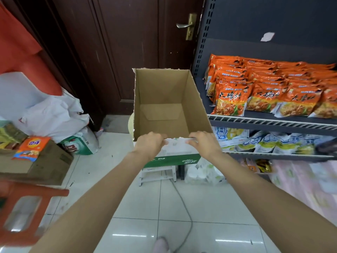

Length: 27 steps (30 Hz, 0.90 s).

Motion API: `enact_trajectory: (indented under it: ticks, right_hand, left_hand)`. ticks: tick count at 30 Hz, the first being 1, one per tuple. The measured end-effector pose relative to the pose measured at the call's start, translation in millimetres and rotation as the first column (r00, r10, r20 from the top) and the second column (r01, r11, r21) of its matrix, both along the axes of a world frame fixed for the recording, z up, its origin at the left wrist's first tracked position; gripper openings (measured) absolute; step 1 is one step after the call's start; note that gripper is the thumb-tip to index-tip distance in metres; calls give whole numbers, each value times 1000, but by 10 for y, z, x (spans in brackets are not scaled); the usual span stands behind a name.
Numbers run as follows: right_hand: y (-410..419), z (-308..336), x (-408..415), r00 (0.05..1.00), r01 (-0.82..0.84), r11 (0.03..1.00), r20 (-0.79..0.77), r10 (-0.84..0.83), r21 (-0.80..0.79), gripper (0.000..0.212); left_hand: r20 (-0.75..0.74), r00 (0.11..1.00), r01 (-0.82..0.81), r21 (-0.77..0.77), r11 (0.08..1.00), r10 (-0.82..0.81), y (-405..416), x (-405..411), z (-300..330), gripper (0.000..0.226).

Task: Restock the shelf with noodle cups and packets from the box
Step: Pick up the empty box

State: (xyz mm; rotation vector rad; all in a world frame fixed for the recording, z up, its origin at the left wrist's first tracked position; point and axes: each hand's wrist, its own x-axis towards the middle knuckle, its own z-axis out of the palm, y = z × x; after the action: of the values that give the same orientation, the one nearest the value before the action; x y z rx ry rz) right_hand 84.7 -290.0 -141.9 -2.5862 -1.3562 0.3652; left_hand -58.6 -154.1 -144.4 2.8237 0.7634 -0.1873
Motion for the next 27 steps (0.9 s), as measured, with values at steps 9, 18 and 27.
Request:
enact_trajectory:
  ticks: [9,18,27]
  right_hand:
    - [-666,220,-312,999,-31,987,33,26,158,24]
    - [-1858,595,-500,993,-103,963,78,86,250,19]
    - [-2797,775,-568,995,-50,958,-64,70,283,20]
  left_hand:
    - [162,985,40,161,986,-67,-654,-371,286,20]
    - [264,957,52,247,968,-119,-1888,-701,736,18]
    - [221,958,124,251,960,-181,-2686,-737,1027,20]
